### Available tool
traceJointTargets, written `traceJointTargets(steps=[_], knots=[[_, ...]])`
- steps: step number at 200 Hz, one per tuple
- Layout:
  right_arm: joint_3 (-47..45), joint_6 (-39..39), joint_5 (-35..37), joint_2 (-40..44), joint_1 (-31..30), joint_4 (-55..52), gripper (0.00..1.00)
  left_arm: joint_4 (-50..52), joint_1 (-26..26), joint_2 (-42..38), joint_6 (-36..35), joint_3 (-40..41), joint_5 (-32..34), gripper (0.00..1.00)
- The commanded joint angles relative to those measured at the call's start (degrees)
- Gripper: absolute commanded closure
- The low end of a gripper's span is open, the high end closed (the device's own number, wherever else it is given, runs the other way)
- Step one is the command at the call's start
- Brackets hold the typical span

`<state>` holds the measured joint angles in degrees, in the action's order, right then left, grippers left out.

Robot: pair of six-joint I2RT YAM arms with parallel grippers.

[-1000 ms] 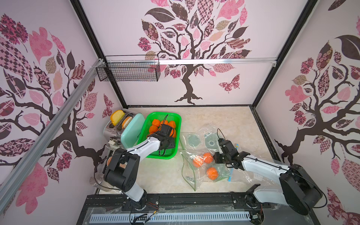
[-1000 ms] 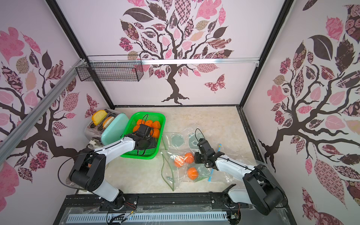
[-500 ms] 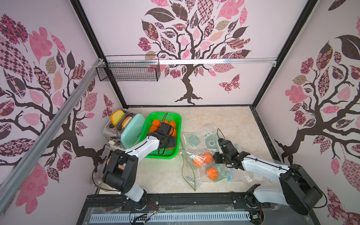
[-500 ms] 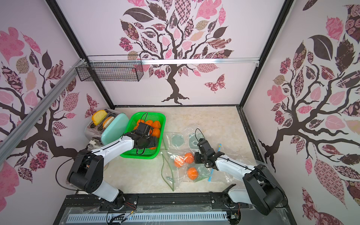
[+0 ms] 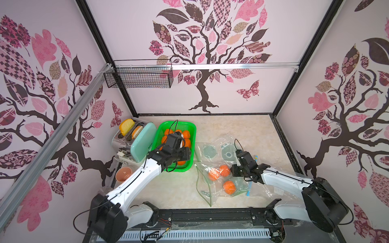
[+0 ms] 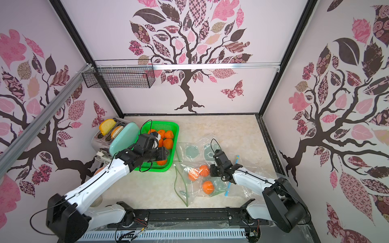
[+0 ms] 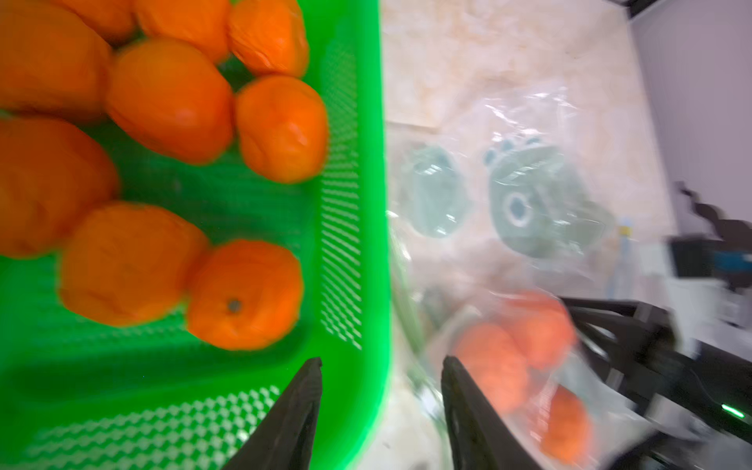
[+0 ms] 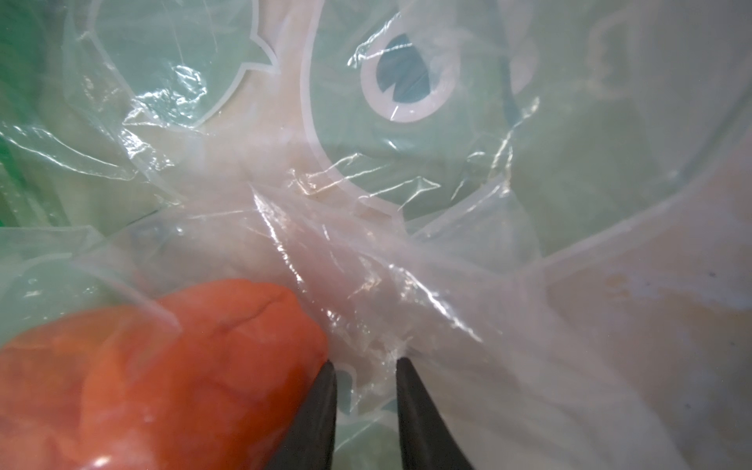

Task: Open the zip-top bag and take out the orange
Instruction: Pick up the orange from the zipper food storage bag.

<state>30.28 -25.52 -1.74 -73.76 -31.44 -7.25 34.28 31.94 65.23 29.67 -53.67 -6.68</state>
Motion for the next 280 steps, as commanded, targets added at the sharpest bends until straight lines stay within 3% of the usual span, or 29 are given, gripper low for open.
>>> traceJointTargets(steps=[1,25,49,83,117,140,165,209,280], knots=[[1.03,0.27,0.63,0.14,-0.38,-0.97,0.71,-2.17,5.26,-6.57,3.44,7.52,-9.92,0.62],[0.92,0.25,0.93,0.23,-0.38,-0.80,0.71,-5.90,14.19,-10.11,6.30,13.97,-13.32,0.69],[1.09,0.29,1.11,-0.07,-0.38,-0.97,0.71,-11.96,21.92,-8.61,8.91,17.92,-11.43,0.76],[0.52,0.45,1.68,0.71,-0.38,-1.10,0.71,-15.01,23.25,-1.85,9.19,18.07,-9.58,0.94],[0.61,0.43,1.67,1.25,-0.38,-1.58,0.71,-18.17,23.25,4.17,9.30,16.92,-5.89,0.96],[1.55,0.15,4.06,3.28,-0.30,-2.57,0.67,-20.90,23.25,7.48,9.46,16.49,-3.78,0.64],[3.53,-0.32,6.47,7.62,-0.29,-3.83,0.63,-22.88,23.25,9.82,9.63,16.40,-2.38,0.48],[5.81,-1.01,3.13,9.02,-0.29,-4.96,0.70,-28.21,23.25,12.32,9.99,19.12,-3.18,0.33],[3.91,-3.27,-6.43,-2.08,-0.59,1.87,0.84,-32.05,23.34,13.11,6.94,18.73,-1.73,0.22]])
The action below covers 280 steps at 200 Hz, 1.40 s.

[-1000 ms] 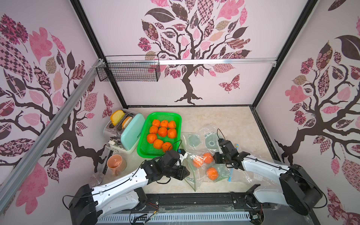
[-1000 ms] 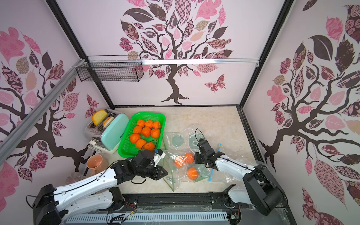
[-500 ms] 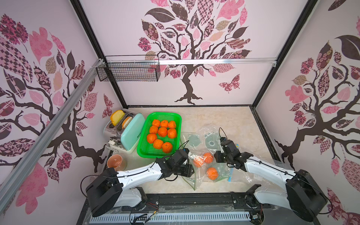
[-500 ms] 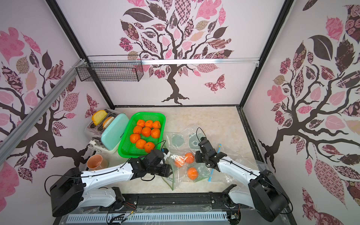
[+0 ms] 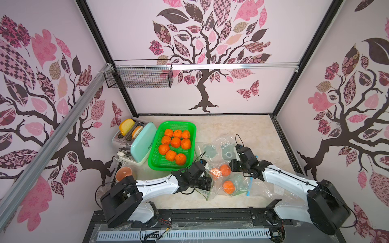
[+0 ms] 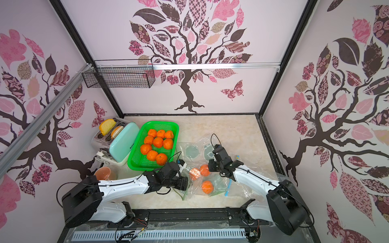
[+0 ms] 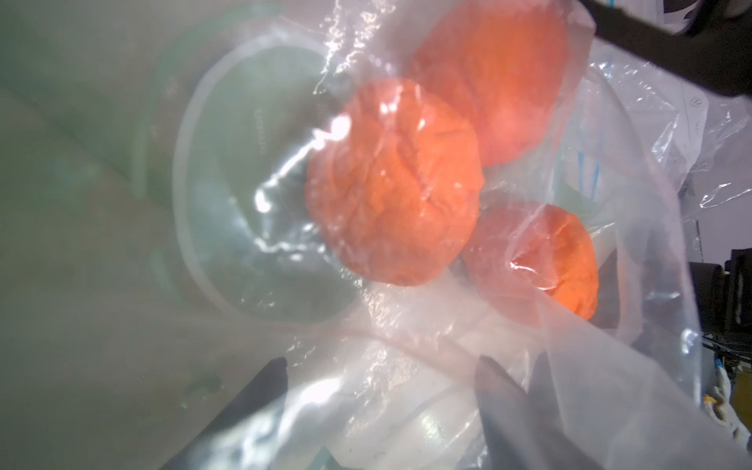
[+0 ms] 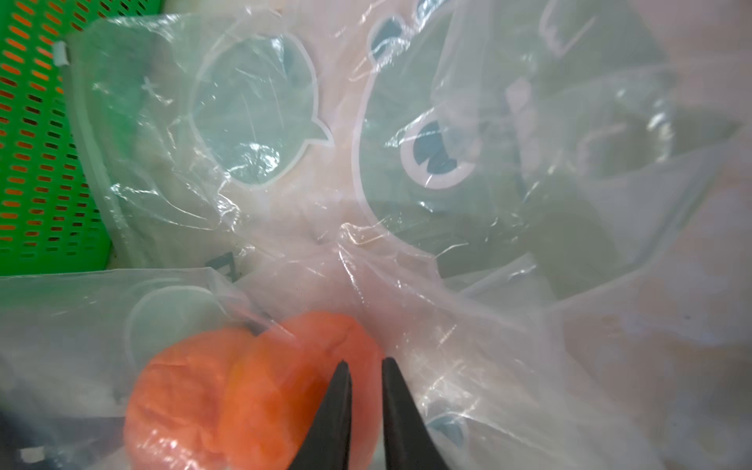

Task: Open the zip-top bag and take out the orange
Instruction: Pick up the orange from the zipper food storage bag.

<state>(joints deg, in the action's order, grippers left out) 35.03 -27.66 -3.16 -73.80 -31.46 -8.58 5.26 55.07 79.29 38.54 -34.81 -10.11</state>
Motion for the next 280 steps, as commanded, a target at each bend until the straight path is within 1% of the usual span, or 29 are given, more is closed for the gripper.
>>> traceJointTargets(steps=[1,26,65,87,110,141,153,167,195,213,233,247,280], knots=[[-0.83,-1.06,-5.14,-2.22,-0.59,3.30,0.84,-3.09,0.21,-0.91,-1.96,-0.19,1.77,0.22],[-0.88,0.60,-7.65,-5.78,-1.03,5.12,0.85,-3.40,0.21,0.10,-4.14,-1.97,2.79,0.17],[-0.70,2.94,-9.65,-9.06,-1.65,5.33,0.86,-0.83,0.04,4.22,-6.88,-5.95,6.57,0.15],[-1.01,3.29,-9.24,-9.26,-1.91,5.41,0.86,0.93,-0.05,7.18,-7.46,-7.59,9.47,0.15],[-1.23,3.34,-9.04,-9.30,-2.00,5.54,0.86,1.14,-0.14,10.05,-7.82,-9.00,10.57,0.15],[-1.60,3.27,-8.20,-9.55,-2.28,5.68,0.86,2.73,-0.14,12.00,-7.10,-11.38,16.39,0.15],[-1.78,3.23,-7.84,-9.62,-2.28,5.59,0.86,0.93,-0.14,11.52,-6.58,-10.82,16.44,0.17],[-1.80,3.23,-7.76,-9.61,-2.29,5.43,0.86,0.20,-0.14,11.96,-6.64,-10.84,16.14,0.22],[-1.80,3.10,-6.38,-8.98,-2.29,4.94,0.86,2.08,-0.06,13.41,-7.07,-11.88,14.83,0.40],[-1.80,2.79,-5.26,-8.69,-2.26,4.54,0.85,1.46,0.21,11.12,-6.47,-10.04,14.78,0.47],[-2.64,2.03,-4.14,-7.78,-2.29,5.00,0.84,4.40,0.21,7.95,-6.30,-9.03,13.71,0.58],[-3.82,1.25,-2.84,-6.51,-2.20,6.05,0.84,6.78,0.21,4.94,-6.03,-8.06,12.34,0.60],[-7.32,-0.57,0.43,-2.21,-2.20,8.60,0.83,14.69,0.21,-2.17,-6.36,-8.17,8.55,0.60]])
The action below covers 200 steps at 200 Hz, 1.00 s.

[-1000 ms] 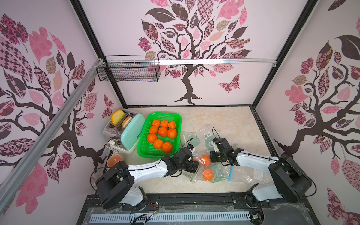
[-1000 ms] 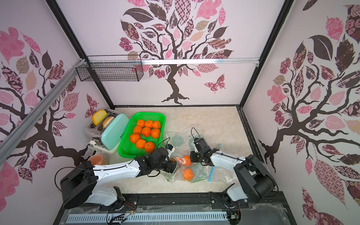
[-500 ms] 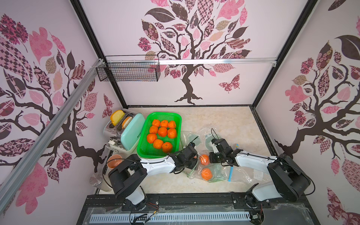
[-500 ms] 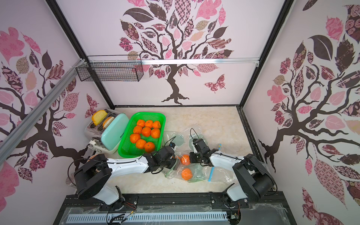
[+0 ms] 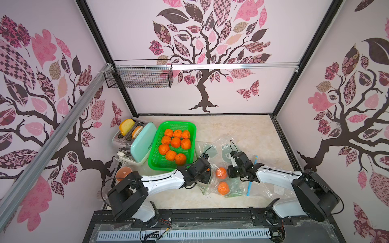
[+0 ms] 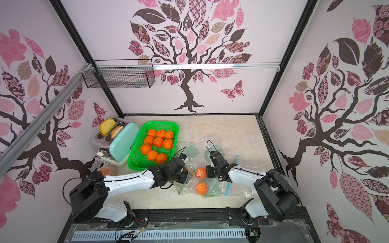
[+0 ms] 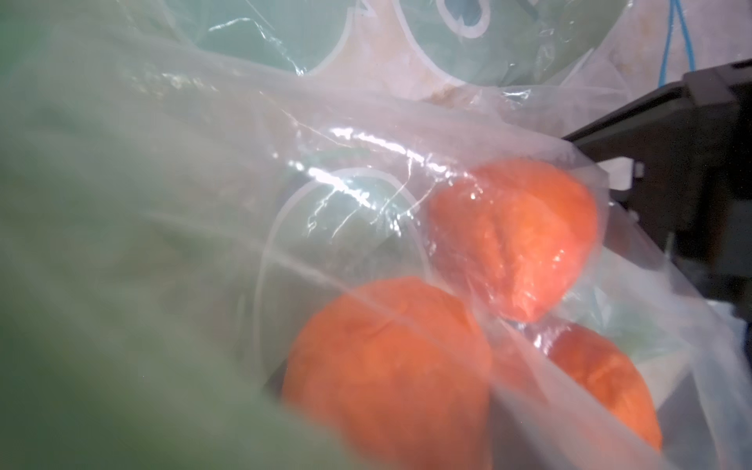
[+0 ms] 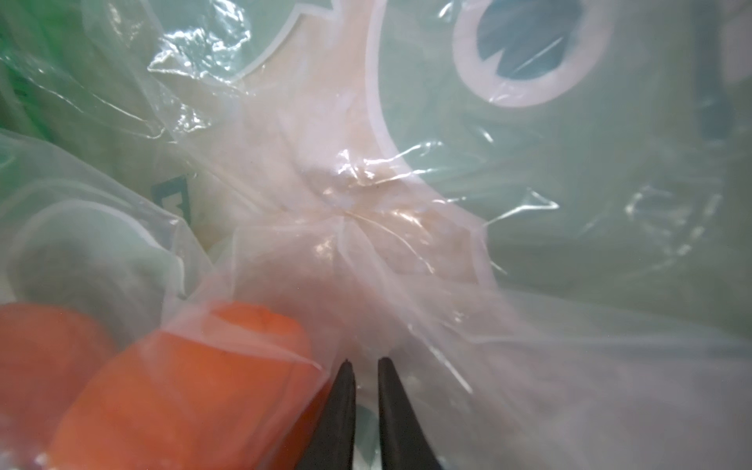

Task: Open the zip-top bag and take out the orange
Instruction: Pick up the orange from the zipper food storage bag.

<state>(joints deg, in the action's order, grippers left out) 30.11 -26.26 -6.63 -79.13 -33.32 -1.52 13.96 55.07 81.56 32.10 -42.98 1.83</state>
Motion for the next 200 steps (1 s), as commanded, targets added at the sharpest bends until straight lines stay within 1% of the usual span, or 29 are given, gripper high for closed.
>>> traceJointTargets(steps=[1,16,28,65,87,115,148,200], knots=[[-2.55,-2.05,4.08,3.29,-0.34,1.62,0.83,6.17,0.17,-4.68,0.08,0.00,-3.66,0.60],[-4.38,-2.71,5.69,5.13,-0.26,3.01,0.83,9.31,0.04,-7.49,-0.63,-0.50,-7.64,0.60],[-5.79,-3.08,6.78,6.52,-0.25,4.13,0.83,11.58,0.04,-9.84,-0.79,-0.55,-9.23,0.60],[-10.03,-4.51,9.32,10.11,-0.18,9.34,0.83,13.06,-0.39,-17.56,-0.14,1.16,-11.15,0.62],[-11.23,-4.96,8.23,12.14,-0.17,10.30,0.82,14.72,-1.10,-19.90,0.13,1.31,-11.84,0.62],[-13.16,-5.95,9.53,14.46,-0.17,12.18,0.82,13.35,-2.08,-21.27,0.56,2.48,-13.34,0.63],[-14.04,-6.09,10.32,14.35,-0.17,13.80,0.82,11.10,-3.39,-20.75,1.34,2.91,-16.65,0.64],[-13.33,-6.22,9.70,12.06,-0.17,14.17,0.82,14.89,-4.07,-21.33,-0.10,0.19,-18.52,0.65]])
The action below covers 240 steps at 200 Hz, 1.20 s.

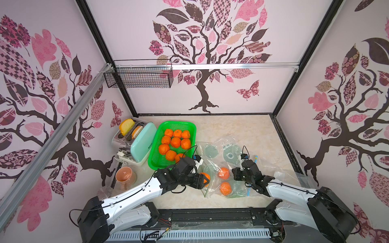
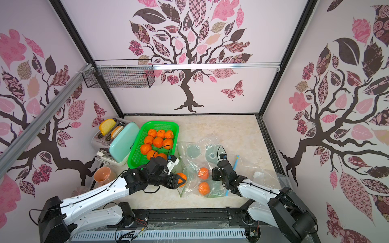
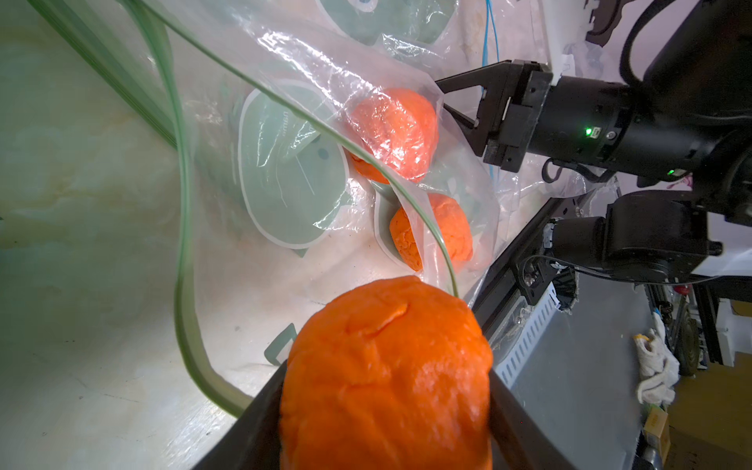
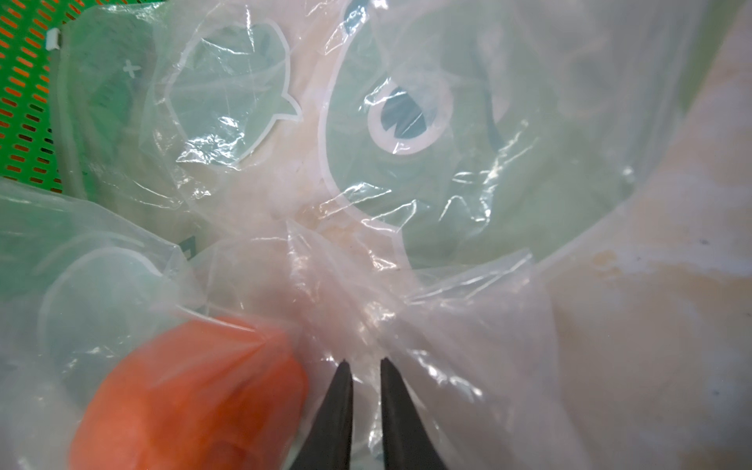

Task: Open the zip-top bag and take out the orange
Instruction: Pick up the orange from the zipper food storage bag, then place the orange in the basket.

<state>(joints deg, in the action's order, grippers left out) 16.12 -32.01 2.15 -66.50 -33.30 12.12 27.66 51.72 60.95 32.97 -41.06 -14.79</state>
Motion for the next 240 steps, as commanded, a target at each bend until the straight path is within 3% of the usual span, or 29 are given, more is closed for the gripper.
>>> traceJointTargets(steps=[1,32,66,93,117,146,167,201,240], knots=[[0.62,-0.45,0.87,-0.61,-0.19,0.53,0.82,1.27,-0.83,-0.73,-0.98,-1.74,-1.96,0.65],[0.67,-0.44,1.00,-0.94,-0.19,0.81,0.82,4.15,-4.42,-3.01,-1.42,-2.90,-0.69,0.69],[0.63,-0.51,1.34,-1.32,-0.19,0.90,0.82,10.13,-6.34,-5.50,-3.42,-7.22,5.87,0.69],[0.56,-0.64,1.72,-1.42,-0.19,1.15,0.81,19.77,-7.20,-6.41,-3.09,-11.36,23.16,0.70],[0.67,-0.69,1.10,-1.54,-0.19,1.15,0.81,23.42,-13.33,-7.60,-2.84,-11.69,28.39,0.69],[0.58,-0.74,1.02,-1.52,-0.19,1.20,0.80,22.99,-22.08,-8.18,-3.10,-9.83,29.05,0.69],[0.56,-0.83,0.58,-1.61,-0.19,1.34,0.80,21.41,-26.46,-6.39,-2.83,-8.50,25.39,0.69],[0.54,-0.90,0.31,-1.37,-0.19,1.33,0.79,19.63,-26.85,-0.18,-2.57,-8.08,20.59,0.69],[0.45,-1.16,-0.53,-0.93,-0.19,1.33,0.78,15.07,-26.85,3.91,0.37,-4.94,20.67,0.70]])
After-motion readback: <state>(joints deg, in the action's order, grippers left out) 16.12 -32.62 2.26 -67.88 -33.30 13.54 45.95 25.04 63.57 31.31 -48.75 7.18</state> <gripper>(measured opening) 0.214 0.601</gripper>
